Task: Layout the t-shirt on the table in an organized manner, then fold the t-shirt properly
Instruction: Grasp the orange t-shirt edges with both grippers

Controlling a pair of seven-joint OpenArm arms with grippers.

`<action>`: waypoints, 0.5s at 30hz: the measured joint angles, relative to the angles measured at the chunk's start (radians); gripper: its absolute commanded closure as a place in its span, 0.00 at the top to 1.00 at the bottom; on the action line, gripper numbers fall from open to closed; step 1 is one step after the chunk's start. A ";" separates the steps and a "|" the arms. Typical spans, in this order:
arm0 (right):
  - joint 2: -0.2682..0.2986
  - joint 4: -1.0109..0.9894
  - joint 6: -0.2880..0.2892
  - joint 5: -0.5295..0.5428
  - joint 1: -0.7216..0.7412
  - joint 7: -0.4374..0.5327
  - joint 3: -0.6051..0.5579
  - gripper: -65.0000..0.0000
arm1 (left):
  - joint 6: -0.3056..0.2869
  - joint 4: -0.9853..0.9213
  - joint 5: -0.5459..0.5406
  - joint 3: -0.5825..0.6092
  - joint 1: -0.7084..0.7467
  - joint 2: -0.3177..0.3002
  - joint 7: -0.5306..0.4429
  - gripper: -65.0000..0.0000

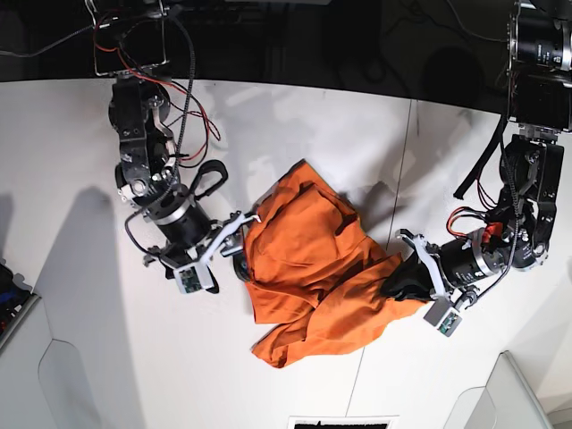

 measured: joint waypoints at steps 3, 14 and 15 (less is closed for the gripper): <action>-0.014 -0.152 -0.003 -0.057 0.109 0.013 -0.050 0.51 | 0.001 0.000 0.002 -0.001 0.010 -0.001 -0.002 0.00; -0.061 -0.655 0.005 -0.167 0.375 0.120 -0.163 0.24 | 0.001 0.000 0.003 -0.001 0.032 0.000 -0.005 0.22; -0.066 -0.655 0.012 -0.166 0.381 0.127 -0.164 0.17 | 0.001 0.000 0.003 -0.001 0.032 0.000 -0.005 0.27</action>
